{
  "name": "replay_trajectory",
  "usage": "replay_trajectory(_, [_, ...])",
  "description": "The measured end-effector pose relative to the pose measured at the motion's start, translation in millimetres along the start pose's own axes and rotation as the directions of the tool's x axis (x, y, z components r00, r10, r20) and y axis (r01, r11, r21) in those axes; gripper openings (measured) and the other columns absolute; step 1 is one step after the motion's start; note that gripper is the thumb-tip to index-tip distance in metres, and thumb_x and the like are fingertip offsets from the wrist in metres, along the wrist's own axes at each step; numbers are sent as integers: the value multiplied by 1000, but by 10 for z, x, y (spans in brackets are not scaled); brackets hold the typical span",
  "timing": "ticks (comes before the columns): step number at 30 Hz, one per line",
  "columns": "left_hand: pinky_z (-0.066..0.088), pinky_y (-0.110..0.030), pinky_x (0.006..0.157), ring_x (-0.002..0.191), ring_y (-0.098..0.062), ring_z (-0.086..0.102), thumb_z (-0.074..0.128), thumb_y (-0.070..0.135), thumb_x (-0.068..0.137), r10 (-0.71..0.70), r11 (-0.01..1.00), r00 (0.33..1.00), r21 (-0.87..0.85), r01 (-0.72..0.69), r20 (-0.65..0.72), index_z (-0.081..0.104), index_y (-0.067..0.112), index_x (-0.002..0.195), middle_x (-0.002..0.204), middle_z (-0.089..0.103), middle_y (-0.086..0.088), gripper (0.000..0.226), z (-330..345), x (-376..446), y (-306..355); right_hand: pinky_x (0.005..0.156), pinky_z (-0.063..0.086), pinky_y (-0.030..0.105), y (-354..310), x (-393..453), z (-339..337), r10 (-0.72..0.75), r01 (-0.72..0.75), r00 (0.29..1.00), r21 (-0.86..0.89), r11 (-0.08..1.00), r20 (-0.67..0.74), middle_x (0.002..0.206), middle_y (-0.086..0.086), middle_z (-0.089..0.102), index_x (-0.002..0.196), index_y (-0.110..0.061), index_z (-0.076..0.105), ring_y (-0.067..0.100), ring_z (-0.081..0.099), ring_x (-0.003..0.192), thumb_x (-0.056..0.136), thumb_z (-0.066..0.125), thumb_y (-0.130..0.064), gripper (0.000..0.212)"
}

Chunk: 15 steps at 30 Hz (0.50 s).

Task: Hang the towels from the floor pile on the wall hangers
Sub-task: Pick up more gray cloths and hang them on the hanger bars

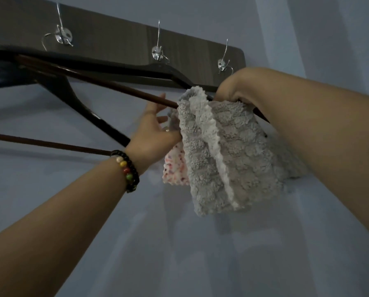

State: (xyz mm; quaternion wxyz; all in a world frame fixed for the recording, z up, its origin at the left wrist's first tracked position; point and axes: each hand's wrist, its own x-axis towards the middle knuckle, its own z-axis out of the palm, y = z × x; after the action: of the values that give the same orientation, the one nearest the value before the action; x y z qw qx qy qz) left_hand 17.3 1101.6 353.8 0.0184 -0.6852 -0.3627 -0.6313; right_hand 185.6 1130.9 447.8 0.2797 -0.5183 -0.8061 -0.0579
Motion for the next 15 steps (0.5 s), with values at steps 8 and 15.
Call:
replay_trajectory(8, [53, -21, 54, 60, -7, 64, 73, 12, 84, -6, 998, 996, -56, 1, -94, 66, -1, 102, 75, 66, -2, 23, 54, -33, -44, 84, 53, 34, 183, -35, 199, 77, -148, 982, 441, 885, 175, 98, 9, 71, 94, -4, 65, 21, 67, 90, 91, 64, -28, 24])
replay_trajectory(15, [56, -29, 69, 78, -9, 65, 64, 4, 89, -69, 987, 995, -149, 57, -77, 64, 2, 98, 94, 69, -15, 9, -6, -319, -319, 52, 53, 24, 517, -412, 932, 40, 140, 986, 943, 302, -160, 92, 7, 68, 114, -10, 57, 11, 67, 62, 83, 72, -13, 35])
